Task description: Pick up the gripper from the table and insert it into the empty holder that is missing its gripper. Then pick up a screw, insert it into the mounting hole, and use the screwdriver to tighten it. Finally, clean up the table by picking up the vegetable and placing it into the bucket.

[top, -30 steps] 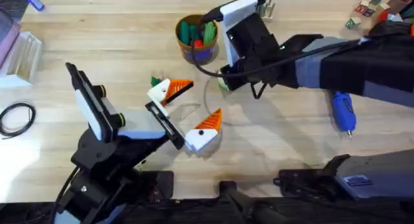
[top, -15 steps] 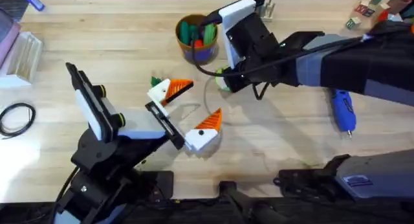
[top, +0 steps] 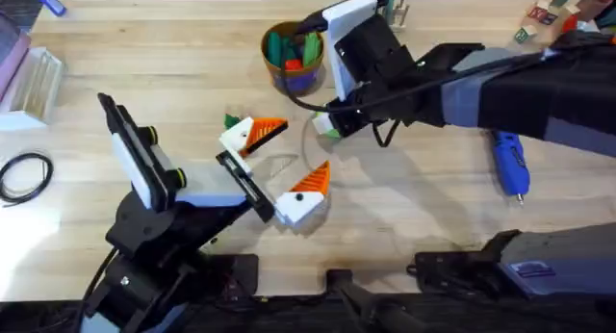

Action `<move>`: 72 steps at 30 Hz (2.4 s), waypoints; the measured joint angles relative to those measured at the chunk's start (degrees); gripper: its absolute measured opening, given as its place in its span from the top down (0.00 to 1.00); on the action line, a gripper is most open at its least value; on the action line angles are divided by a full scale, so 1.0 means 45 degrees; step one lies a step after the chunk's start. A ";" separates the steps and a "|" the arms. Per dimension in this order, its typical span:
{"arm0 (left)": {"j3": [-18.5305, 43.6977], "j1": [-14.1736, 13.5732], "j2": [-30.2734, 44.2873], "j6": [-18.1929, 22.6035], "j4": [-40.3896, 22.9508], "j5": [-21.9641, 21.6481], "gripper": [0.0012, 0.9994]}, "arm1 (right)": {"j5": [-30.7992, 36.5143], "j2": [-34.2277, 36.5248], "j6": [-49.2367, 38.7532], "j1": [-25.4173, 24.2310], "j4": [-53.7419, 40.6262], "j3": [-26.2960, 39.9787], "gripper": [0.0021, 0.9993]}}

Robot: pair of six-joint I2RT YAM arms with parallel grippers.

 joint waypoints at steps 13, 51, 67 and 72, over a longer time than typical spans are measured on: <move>0.0000 0.0005 0.0000 -0.0004 0.0000 0.0000 0.00 | -0.0034 -0.0149 -0.0001 0.0873 0.0088 0.0084 0.60; 0.0000 0.0005 0.0000 -0.0004 0.0000 0.0000 0.00 | -0.0024 0.0599 -0.0111 0.0722 0.0062 0.0186 1.00; 0.0000 0.0003 0.0000 -0.0004 0.0000 0.0000 0.00 | 0.0364 -0.0312 -0.0763 0.0722 -0.3143 0.1782 1.00; 0.0000 0.0005 0.0000 -0.0004 0.0000 0.0000 0.00 | 0.0345 -0.1469 -0.0878 0.0722 -0.4432 0.2492 1.00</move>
